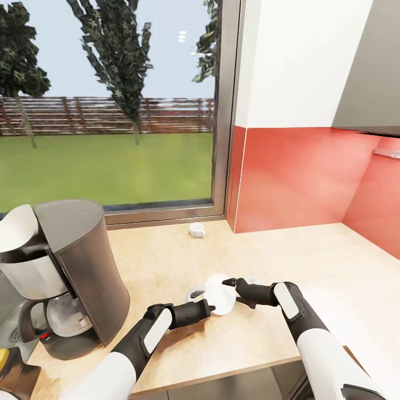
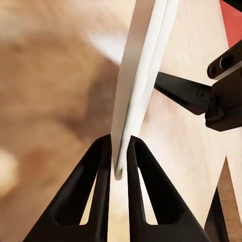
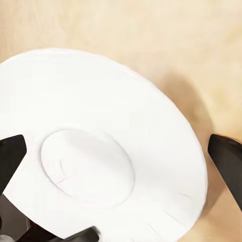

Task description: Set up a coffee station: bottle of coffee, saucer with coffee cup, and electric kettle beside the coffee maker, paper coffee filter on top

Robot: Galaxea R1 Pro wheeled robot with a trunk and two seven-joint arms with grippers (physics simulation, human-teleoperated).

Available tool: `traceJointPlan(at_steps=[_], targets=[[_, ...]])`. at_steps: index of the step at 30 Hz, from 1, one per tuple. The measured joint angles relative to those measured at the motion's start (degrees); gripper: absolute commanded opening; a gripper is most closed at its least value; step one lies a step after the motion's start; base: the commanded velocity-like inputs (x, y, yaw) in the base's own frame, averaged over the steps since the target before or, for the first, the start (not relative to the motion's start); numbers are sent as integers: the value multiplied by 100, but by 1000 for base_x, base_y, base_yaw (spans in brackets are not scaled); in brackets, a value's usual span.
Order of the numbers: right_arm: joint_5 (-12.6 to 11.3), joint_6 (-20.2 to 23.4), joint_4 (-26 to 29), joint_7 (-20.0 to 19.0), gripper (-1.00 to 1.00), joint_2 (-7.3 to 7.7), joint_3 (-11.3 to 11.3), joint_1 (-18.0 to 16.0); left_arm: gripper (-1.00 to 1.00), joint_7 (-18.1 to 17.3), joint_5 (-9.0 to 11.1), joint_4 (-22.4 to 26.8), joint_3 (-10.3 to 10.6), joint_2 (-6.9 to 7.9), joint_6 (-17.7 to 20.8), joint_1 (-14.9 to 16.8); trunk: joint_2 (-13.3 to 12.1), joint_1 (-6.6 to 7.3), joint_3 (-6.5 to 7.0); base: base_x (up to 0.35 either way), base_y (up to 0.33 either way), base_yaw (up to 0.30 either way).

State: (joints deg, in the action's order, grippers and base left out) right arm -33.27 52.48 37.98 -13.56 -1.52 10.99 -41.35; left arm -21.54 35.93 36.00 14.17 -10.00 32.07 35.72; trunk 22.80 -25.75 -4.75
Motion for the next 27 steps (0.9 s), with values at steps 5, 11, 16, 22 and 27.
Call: traceJointPlan(at_steps=[5, 11, 16, 22, 27], targets=[[-2, 0, 0, 0, 100, 0, 0, 0, -100, -16, -5, -1, -4, 0, -3, 2, 0, 0, 0, 0, 0, 0], [2, 6, 13, 10, 100, 20, 5, 1, -100, -18, -12, 32, -55, 30, 3, 5, 0, 0, 0, 0, 0, 0], [8, 0, 28, 21, 100, 29, 6, 1, -100, -18, -13, 58, -62, 57, 13, 8, 0, 0, 0, 0, 0, 0], [58, -116, 127, 37, 100, 79, 28, 1, -100, -18, -13, 76, -213, 73, 22, 9, 0, 0, 0, 0, 0, 0], [235, -547, 522, 48, 100, 216, 50, 1, -100, -60, -13, 85, -283, 125, 23, 9, -1, 0, -1, 0, 0, 0]])
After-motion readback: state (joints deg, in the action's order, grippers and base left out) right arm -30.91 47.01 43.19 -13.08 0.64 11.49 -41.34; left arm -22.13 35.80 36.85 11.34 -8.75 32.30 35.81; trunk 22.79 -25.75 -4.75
